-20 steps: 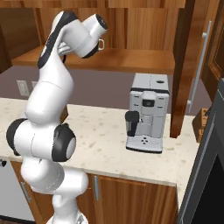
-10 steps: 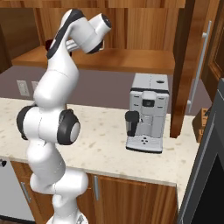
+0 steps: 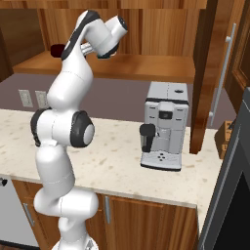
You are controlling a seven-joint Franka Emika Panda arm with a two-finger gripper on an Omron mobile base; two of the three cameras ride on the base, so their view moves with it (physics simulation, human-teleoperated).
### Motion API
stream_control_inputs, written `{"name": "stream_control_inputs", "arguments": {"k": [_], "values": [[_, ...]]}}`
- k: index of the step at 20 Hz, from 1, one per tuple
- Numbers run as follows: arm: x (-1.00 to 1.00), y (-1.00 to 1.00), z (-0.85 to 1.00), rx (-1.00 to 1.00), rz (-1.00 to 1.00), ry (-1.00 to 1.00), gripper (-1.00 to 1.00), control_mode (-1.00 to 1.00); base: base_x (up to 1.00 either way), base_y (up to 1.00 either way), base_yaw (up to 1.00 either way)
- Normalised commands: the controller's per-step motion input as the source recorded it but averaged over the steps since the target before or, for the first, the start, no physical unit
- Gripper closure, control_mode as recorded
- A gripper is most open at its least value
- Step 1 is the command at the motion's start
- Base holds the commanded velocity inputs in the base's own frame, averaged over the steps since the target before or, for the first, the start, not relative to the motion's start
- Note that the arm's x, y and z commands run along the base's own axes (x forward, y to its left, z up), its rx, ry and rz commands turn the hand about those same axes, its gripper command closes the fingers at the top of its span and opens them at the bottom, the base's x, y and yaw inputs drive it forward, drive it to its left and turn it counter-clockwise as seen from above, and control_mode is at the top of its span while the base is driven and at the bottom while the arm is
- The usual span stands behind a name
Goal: Pick the mug on the counter and place it in the cabinet with the handle facing the right, like the mugs already inside.
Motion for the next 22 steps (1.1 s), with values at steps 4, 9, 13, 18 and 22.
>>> {"name": "stream_control_inputs", "arguments": {"k": [4, 9, 13, 18, 22], "values": [[0.21, 0.0, -0.01, -0.08, 0.0, 0.01, 1.0, -1.0, 0.0, 0.0, 0.0], [0.17, 0.0, -0.03, -0.06, 0.0, 0.0, 1.0, -1.0, 0.0, 0.0, 0.0], [0.03, 0.0, -0.09, -0.07, -0.05, 0.01, 1.0, -1.0, 0.0, 0.0, 0.0], [0.0, 0.07, -0.16, -0.02, -0.07, 0.01, 1.0, -1.0, 0.0, 0.0, 0.0], [0.08, 0.23, -0.1, 0.0, -0.07, -0.01, 1.0, -1.0, 0.0, 0.0, 0.0]]}}
